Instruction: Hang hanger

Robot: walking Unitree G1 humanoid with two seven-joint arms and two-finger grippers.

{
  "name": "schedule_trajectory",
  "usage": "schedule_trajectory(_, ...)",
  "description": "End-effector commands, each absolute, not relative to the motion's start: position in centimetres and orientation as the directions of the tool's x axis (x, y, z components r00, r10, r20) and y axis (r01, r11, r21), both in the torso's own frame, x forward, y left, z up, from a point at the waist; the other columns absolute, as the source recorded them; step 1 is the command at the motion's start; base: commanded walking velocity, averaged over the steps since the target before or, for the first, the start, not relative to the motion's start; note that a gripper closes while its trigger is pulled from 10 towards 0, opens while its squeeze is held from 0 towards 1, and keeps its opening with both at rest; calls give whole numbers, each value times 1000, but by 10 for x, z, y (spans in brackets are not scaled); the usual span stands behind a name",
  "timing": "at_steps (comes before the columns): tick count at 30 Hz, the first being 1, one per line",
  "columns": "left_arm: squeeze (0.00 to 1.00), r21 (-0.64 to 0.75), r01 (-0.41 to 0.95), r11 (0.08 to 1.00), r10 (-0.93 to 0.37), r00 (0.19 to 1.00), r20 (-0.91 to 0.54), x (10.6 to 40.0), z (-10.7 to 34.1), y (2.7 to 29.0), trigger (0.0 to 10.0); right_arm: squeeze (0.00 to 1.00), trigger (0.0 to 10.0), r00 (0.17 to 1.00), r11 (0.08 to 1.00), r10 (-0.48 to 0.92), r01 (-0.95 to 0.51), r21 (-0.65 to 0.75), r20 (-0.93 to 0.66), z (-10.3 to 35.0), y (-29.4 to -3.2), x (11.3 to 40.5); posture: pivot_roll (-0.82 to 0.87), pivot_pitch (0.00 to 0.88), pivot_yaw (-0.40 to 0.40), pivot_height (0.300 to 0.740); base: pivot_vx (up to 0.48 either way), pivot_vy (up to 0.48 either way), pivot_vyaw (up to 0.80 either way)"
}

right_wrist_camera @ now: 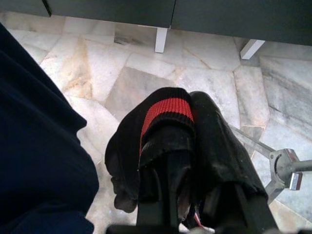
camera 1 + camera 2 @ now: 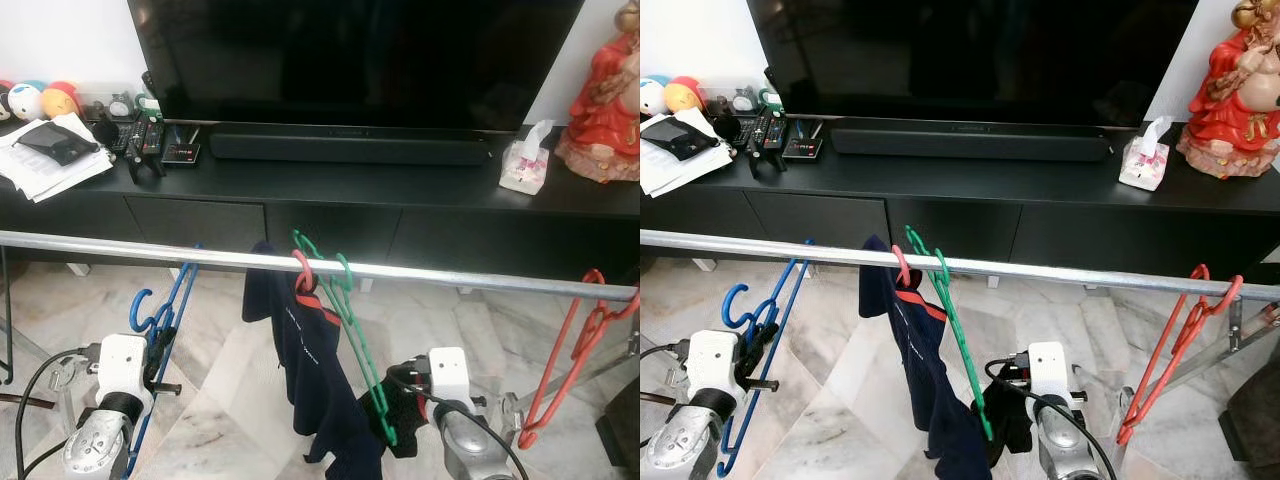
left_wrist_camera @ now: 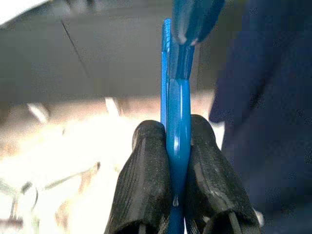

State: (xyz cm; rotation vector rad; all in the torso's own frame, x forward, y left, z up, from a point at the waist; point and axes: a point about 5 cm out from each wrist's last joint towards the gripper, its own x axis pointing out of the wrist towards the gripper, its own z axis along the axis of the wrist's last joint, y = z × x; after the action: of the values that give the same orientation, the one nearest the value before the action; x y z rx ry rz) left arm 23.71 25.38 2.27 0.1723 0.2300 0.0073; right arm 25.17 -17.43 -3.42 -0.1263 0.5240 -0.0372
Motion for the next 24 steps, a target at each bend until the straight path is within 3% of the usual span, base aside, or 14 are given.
schedule_trajectory(1,0,168,27,985,36,932,-359,231,0,251,10000,0,10000,859,991,-72,5,-133,-506,-35,-175,252,-25,64,-42,740,0,0,0)
schedule_trajectory(7,0,173,7,985,99,798,-594,215,-41,243,10000,0,10000,874,991,-81,18,-134,-479,-30,-175,257,-48,45,-29,740,0,0,0)
schedule_trajectory(17,0,178,3,984,131,665,-735,197,-67,225,10000,0,10000,912,988,-78,17,-153,-403,-20,-172,264,-72,7,-10,740,0,0,0)
schedule_trajectory(24,0,172,-30,985,152,629,-763,187,-74,222,10000,0,10000,924,988,-80,25,-150,-373,-17,-168,264,-68,0,-12,740,0,0,0)
